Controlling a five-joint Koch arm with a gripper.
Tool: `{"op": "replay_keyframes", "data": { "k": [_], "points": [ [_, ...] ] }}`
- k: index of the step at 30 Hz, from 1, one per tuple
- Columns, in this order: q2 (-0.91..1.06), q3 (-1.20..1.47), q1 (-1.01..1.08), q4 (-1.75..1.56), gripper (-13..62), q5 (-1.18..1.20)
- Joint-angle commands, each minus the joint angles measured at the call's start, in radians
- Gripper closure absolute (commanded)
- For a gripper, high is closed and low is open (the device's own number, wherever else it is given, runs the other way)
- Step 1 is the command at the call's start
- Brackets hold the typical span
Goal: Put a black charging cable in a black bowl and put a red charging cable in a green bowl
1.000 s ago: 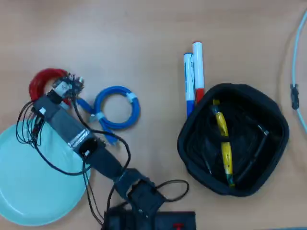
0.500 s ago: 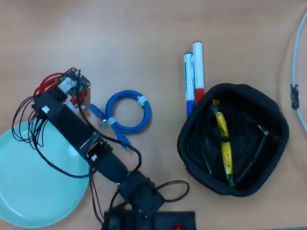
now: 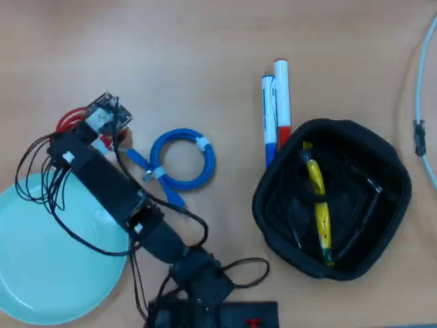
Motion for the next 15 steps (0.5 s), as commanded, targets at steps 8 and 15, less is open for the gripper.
{"op": "replay_keyframes", "data": {
  "k": [8,15],
  "points": [
    [0.106,-0.354,0.054,-0.006,56.2,-0.161],
    [0.109,-0.443,0.083,-0.071,56.2,-0.173]
  ]
}}
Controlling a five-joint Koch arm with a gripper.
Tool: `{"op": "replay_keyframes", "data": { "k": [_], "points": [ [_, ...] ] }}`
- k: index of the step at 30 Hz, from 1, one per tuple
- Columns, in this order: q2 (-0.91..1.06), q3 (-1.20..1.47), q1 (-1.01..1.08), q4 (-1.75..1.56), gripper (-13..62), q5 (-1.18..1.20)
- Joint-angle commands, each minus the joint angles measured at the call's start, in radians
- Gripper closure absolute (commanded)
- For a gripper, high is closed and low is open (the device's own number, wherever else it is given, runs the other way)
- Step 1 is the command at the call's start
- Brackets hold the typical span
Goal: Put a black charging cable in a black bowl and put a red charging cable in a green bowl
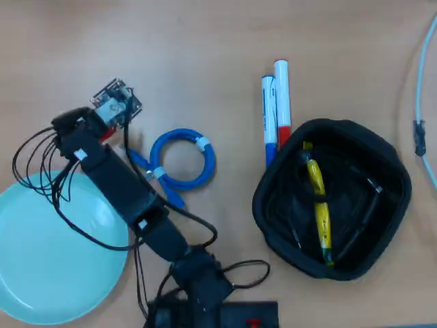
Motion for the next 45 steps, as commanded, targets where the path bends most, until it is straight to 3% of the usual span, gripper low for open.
{"op": "replay_keyframes", "data": {
  "k": [1,16,27,45],
  "points": [
    [0.103,-0.181,0.008,-0.089,56.2,-0.026],
    [0.330,-0.198,-0.029,-0.127,56.2,-0.078],
    [0.405,-0.195,-0.485,-0.127,56.2,-0.071],
    [0.379,-0.189,-0.512,-0.025,56.4,-0.077]
  ]
}}
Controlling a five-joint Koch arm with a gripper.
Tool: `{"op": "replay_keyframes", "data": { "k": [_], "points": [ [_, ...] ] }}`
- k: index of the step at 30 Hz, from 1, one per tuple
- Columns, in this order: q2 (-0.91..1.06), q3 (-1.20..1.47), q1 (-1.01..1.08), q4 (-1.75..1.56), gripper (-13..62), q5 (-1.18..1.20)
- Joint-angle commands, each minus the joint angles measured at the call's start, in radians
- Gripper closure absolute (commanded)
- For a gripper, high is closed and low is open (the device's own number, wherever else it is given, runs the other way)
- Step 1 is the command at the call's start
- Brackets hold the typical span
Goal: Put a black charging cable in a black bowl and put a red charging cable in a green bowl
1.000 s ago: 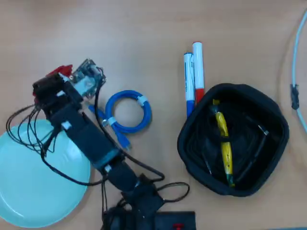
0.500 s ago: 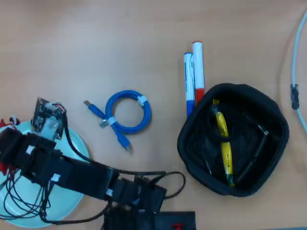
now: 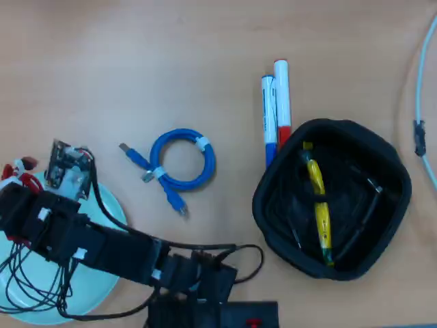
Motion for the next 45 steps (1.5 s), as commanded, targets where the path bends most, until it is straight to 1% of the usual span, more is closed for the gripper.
{"op": "replay_keyframes", "data": {
  "k": [1,4,7,10,12,19,26,32,34,38,39,45],
  "points": [
    [0.049,-0.152,-0.002,-0.005,56.4,-0.012],
    [0.043,-0.152,0.026,0.000,56.2,-0.043],
    [0.037,-0.153,0.015,-0.008,56.3,-0.227],
    [0.035,-0.143,-0.107,0.002,56.4,-0.423],
    [0.026,-0.137,-0.195,0.005,56.4,-0.465],
    [-0.089,-0.140,-0.301,0.012,56.5,-0.465],
    [-0.149,-0.141,-0.304,0.003,55.9,-0.465],
    [-0.155,-0.141,-0.291,0.003,50.2,-0.446],
    [-0.156,-0.141,-0.287,0.006,47.5,-0.385],
    [-0.193,-0.143,-0.247,0.009,39.4,-0.242],
    [-0.196,-0.144,-0.241,0.009,38.5,-0.224],
    [-0.209,-0.138,-0.196,0.023,38.5,-0.216]
  ]
}}
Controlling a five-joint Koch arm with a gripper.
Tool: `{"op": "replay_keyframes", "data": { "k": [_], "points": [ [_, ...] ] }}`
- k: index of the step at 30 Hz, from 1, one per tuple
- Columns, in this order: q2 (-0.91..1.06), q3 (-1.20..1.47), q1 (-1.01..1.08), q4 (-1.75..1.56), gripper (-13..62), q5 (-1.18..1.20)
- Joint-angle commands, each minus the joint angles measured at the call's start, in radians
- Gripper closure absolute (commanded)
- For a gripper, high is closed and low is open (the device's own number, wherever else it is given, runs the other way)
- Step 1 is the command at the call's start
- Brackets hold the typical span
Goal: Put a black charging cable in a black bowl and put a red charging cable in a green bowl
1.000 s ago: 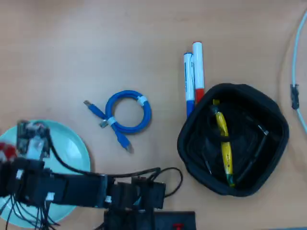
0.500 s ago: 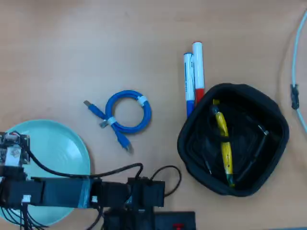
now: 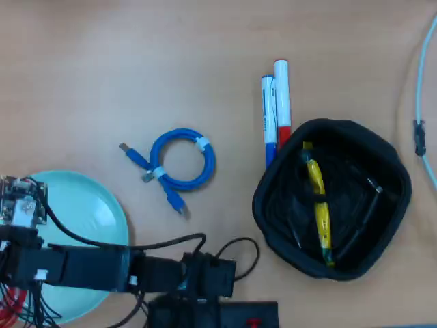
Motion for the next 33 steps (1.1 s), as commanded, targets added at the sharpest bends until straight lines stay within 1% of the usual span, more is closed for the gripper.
{"op": "replay_keyframes", "data": {
  "k": [1,4,16,21,23,27,30,33],
  "points": [
    [-0.009,-0.080,0.032,0.002,38.5,0.008],
    [-0.040,-0.089,0.055,0.006,38.8,0.011],
    [-0.041,-0.095,0.037,0.002,38.8,0.015],
    [-0.046,-0.094,-0.095,0.000,38.8,0.031],
    [-0.057,-0.097,-0.115,-0.011,38.8,0.031],
    [-0.156,-0.101,-0.155,-0.069,38.8,0.032],
    [-0.169,-0.106,-0.101,-0.091,38.8,0.034],
    [-0.169,-0.100,0.060,-0.058,40.2,0.029]
  ]
}}
